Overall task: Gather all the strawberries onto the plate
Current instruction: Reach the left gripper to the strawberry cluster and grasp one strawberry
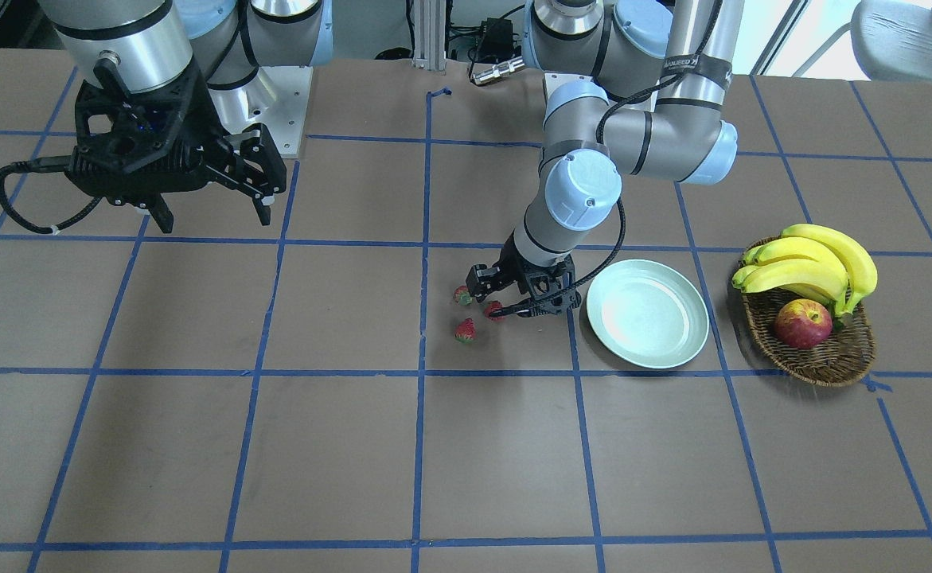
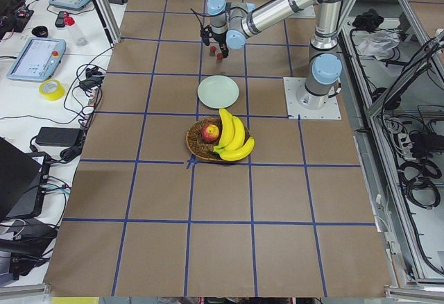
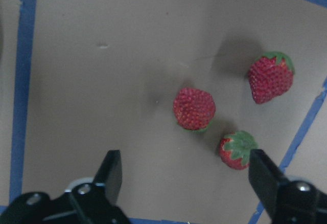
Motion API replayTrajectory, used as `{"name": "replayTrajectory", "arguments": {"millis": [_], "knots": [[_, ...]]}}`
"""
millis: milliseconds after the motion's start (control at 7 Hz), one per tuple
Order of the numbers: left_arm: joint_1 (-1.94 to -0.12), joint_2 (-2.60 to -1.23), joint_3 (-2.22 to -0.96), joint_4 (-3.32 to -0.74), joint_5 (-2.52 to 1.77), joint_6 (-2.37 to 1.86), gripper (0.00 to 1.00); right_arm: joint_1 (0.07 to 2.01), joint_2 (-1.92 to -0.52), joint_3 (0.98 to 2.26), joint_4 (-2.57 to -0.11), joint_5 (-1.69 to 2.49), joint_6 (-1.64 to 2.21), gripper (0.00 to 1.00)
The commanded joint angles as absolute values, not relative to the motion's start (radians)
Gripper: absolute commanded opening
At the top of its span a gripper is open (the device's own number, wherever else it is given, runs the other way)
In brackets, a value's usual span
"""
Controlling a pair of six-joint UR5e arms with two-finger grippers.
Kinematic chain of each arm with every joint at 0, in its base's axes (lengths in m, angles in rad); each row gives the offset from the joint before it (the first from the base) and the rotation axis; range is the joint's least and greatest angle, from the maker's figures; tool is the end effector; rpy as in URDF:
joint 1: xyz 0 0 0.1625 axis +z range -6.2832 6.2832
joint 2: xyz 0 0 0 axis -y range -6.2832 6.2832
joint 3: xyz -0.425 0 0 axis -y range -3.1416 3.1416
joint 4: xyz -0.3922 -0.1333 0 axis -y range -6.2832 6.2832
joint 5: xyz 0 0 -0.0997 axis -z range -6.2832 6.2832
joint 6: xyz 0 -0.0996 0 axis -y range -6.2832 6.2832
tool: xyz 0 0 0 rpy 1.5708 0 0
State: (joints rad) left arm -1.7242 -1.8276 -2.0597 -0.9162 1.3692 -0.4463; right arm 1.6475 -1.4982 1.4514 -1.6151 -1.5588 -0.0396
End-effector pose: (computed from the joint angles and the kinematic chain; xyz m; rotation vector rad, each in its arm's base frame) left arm -0.2258 -0.4573 0.2012 0.4467 -2.9343 -0.2179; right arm 0.1748 -0.5191 0.5146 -0.1825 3.1194 -0.1421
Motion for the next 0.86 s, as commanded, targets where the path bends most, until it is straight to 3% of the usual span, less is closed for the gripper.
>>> {"name": "replayTrajectory", "arguments": {"millis": [0, 286, 429, 571, 714], "knots": [[-1.724, -1.868, -2.059, -0.89, 1.361, -0.476, 0.76, 1.646, -1.497, 1.451, -1.615, -1.56, -0.046, 1.0], [-1.724, -1.89, -2.053, -0.873, 1.361, -0.476, 0.71, 1.646, -1.497, 1.451, -1.615, -1.559, -0.046, 1.0], [-1.724, -1.899, -2.049, -0.873, 1.361, -0.477, 0.59, 1.646, -1.497, 1.451, -1.615, -1.559, -0.046, 1.0], [-1.724, -1.902, -2.049, -0.873, 1.361, -0.477, 0.26, 1.646, -1.497, 1.451, -1.615, -1.559, -0.046, 1.0], [-1.723, -1.902, -2.049, -0.873, 1.362, -0.476, 0.0, 1.646, -1.497, 1.451, -1.615, -1.557, -0.046, 1.0]]}}
